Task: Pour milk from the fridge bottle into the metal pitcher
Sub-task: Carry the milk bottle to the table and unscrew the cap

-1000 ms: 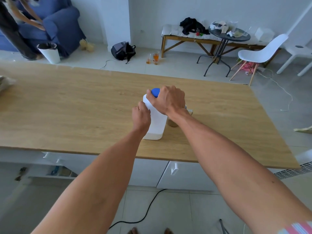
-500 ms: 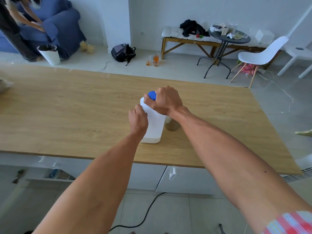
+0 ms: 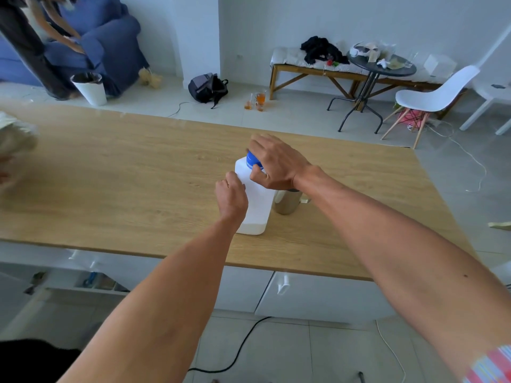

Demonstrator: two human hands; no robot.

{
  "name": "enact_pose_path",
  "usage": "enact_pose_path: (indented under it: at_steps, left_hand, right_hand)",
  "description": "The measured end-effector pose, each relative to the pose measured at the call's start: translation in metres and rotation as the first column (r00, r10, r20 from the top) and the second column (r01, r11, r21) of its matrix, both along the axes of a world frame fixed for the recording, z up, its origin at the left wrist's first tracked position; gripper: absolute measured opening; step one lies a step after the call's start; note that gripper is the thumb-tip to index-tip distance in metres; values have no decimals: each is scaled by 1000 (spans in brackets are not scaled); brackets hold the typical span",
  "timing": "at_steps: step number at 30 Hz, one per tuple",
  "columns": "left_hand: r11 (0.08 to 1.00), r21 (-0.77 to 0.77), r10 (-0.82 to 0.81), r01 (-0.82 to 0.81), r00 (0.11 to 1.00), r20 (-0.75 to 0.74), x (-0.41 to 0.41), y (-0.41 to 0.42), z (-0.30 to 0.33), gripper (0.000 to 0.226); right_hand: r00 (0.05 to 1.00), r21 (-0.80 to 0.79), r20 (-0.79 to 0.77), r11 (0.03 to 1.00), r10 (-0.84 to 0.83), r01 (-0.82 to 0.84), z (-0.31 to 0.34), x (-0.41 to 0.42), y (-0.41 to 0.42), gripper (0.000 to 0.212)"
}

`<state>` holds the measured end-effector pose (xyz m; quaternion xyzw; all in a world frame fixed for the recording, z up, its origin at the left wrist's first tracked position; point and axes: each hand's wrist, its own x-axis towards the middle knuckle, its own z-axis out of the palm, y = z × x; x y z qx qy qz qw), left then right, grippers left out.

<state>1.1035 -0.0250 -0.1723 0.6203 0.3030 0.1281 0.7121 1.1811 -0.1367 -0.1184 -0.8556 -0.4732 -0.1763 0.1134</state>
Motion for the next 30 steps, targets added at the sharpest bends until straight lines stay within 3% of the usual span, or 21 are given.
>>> enact_pose_path:
  at_steps: [4, 6, 9, 14, 16, 18, 20, 23, 26, 30]
  left_hand:
    - [1000, -20, -11, 11, 1000, 24, 0, 4, -5, 26]
    - [999, -49, -2, 4, 999, 32, 1, 6, -11, 21]
    - [1000, -1, -24, 24, 999, 27, 1, 4, -8, 34]
    - [997, 38, -64, 64, 998, 9, -1, 3, -5, 35]
    - [996, 55, -69, 69, 998, 3, -1, 4, -4, 34]
    - [995, 64, -73, 72, 997, 12, -2, 4, -4, 34]
    - [995, 65, -75, 74, 997, 6, -1, 5, -5, 33]
    - [993, 83, -89, 88, 996, 9, -1, 5, -5, 31]
    - [993, 81, -92, 91, 996, 18, -2, 4, -5, 30]
    - [991, 99, -98, 94, 995, 36, 0, 5, -9, 20]
  right_hand:
    - [999, -94, 40, 995, -31, 35, 1, -8, -7, 57]
    - [982, -49, 42, 981, -185, 187, 4, -16, -8, 60]
    - [897, -65, 25, 895, -441, 442, 14, -20, -2, 68]
    - [909, -137, -159, 920, -386, 366, 21, -24, 3, 40]
    - [906, -60, -264, 943, -330, 326, 25, -25, 0, 33]
    - [878, 124, -402, 935, -258, 331, 27, -25, -5, 27]
    - [831, 354, -523, 838, -190, 415, 27, -26, -15, 24]
    - [736, 570, -670, 565, -102, 597, 14, -34, -36, 32]
    - [637, 554, -766, 410, -89, 724, -22, -49, -54, 31]
    - [525, 443, -838, 376, -151, 814, -83, -74, -64, 34]
